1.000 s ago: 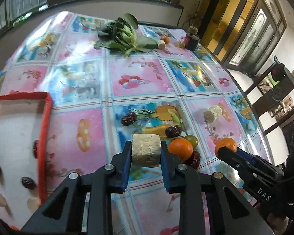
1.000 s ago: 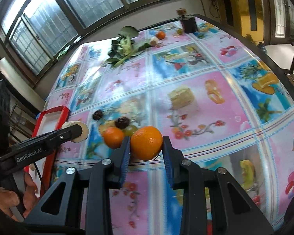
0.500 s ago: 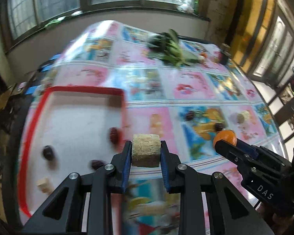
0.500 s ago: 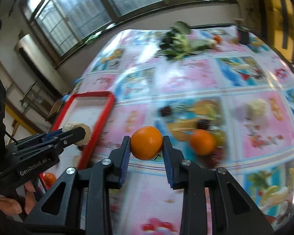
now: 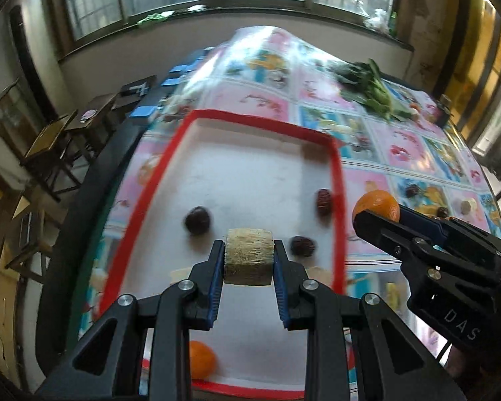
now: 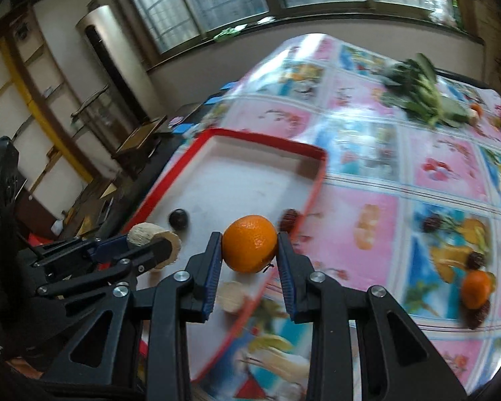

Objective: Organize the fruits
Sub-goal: 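Carry the rice cake with the left gripper over the tray while the right gripper carries the orange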

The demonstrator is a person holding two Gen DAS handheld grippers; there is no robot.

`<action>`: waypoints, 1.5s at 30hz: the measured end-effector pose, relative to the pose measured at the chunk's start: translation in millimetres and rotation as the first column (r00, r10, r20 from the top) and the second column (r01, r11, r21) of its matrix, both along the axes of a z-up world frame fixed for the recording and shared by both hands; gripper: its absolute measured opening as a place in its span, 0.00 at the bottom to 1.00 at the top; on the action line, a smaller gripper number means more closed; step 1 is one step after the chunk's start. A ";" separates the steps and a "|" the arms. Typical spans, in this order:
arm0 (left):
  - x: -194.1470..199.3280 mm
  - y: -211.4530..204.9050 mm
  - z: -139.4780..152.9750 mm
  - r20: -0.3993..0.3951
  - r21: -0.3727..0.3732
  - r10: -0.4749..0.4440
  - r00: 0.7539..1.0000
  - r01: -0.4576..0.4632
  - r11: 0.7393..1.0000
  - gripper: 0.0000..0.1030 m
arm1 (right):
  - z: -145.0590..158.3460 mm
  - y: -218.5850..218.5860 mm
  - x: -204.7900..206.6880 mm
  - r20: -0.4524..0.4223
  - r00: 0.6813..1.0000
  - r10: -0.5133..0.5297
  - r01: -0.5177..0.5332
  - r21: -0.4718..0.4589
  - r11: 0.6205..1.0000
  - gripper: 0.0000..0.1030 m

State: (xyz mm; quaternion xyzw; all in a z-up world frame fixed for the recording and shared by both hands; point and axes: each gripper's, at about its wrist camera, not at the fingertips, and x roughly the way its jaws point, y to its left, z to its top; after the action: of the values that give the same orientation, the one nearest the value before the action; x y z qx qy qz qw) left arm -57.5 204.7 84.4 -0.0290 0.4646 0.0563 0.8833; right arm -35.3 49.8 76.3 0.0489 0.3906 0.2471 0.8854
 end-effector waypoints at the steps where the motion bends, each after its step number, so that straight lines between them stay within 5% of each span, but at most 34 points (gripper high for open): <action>1: -0.7 5.8 -0.6 0.002 0.003 0.013 1.000 -0.013 1.000 0.26 | 0.0 5.5 -0.4 0.004 1.000 0.008 -0.008 -0.001 1.000 0.33; 16: -32.4 71.8 -28.9 -0.043 0.017 0.142 0.989 -0.141 0.990 0.26 | -30.8 52.8 -29.1 -0.040 0.995 0.090 -0.092 -0.051 0.994 0.33; 45: -31.8 85.0 -46.1 -0.069 0.024 0.122 0.990 -0.120 0.992 0.26 | -52.2 78.7 -40.3 -0.080 0.992 0.099 -0.107 -0.104 0.989 0.33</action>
State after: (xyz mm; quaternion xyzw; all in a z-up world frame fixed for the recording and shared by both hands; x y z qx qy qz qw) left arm -89.3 289.7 38.3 -0.0462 0.4920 0.1154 0.8617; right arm -75.6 128.5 24.1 -0.0102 0.4382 0.2691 0.8576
